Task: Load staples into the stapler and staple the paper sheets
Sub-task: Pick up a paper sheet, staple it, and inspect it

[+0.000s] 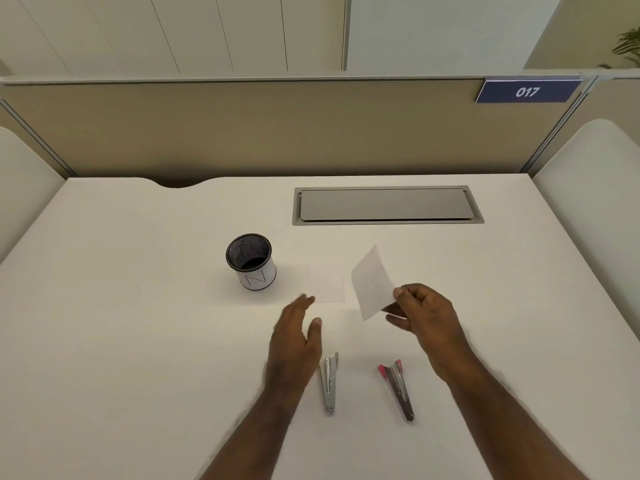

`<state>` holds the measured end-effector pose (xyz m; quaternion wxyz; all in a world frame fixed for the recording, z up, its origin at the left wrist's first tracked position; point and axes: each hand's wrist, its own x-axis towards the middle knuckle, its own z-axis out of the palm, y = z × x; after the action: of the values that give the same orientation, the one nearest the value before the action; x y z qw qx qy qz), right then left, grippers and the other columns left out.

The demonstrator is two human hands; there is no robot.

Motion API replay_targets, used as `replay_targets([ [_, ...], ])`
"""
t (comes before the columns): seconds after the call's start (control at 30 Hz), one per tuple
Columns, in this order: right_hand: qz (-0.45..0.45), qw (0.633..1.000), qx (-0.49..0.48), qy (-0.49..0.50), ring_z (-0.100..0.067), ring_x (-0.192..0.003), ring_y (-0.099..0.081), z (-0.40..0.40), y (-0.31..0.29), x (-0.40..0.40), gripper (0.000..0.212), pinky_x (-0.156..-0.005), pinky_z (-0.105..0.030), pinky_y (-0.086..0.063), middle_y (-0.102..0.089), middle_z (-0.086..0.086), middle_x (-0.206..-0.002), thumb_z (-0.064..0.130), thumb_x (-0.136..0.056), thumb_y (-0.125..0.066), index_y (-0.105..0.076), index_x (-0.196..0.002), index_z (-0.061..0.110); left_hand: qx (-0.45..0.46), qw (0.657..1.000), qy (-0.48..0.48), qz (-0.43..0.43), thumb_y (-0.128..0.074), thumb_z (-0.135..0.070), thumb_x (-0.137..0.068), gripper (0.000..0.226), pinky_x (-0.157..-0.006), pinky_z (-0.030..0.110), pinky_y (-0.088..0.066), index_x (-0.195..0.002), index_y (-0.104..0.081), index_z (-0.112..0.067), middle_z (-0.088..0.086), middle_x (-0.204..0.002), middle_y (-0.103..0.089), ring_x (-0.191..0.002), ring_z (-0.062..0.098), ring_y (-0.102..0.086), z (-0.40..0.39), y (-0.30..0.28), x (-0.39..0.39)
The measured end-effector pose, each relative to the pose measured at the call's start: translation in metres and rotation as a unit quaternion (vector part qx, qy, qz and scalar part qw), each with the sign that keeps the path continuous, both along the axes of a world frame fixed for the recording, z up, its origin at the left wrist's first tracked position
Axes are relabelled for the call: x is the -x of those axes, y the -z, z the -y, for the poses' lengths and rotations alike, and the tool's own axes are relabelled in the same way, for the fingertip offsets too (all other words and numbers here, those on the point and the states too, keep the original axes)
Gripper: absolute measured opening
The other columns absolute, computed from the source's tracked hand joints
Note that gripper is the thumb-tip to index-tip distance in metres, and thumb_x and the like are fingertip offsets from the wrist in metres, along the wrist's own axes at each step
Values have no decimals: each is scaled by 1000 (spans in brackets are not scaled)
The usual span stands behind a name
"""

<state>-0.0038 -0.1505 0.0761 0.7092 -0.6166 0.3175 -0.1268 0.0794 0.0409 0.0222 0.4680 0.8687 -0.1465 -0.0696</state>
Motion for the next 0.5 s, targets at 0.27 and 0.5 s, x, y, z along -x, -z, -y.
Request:
replay_targets([
  [0.27, 19, 992, -124, -20, -27, -83, -74, -39, -14, 46, 23, -66, -31, -59, -69, -7, -77, 17, -94, -59, -70, -74, 20, 329, 855, -16, -401, -66, -8, -89, 32, -73, 34, -59, -120, -60, -12, 11, -108, -74, -100, 28, -71, 29, -57, 34],
  [0.5, -17, 999, -10, -45, -18, -88, -72, -30, -21, 53, 33, -76, -39, -61, -74, -1, -100, 15, -91, -65, -57, -120, 28, 249, 908, 53, -333, -75, -13, -75, 50, -82, 51, -58, -120, -55, -21, 11, -99, -76, -91, 31, -73, 18, -62, 31],
])
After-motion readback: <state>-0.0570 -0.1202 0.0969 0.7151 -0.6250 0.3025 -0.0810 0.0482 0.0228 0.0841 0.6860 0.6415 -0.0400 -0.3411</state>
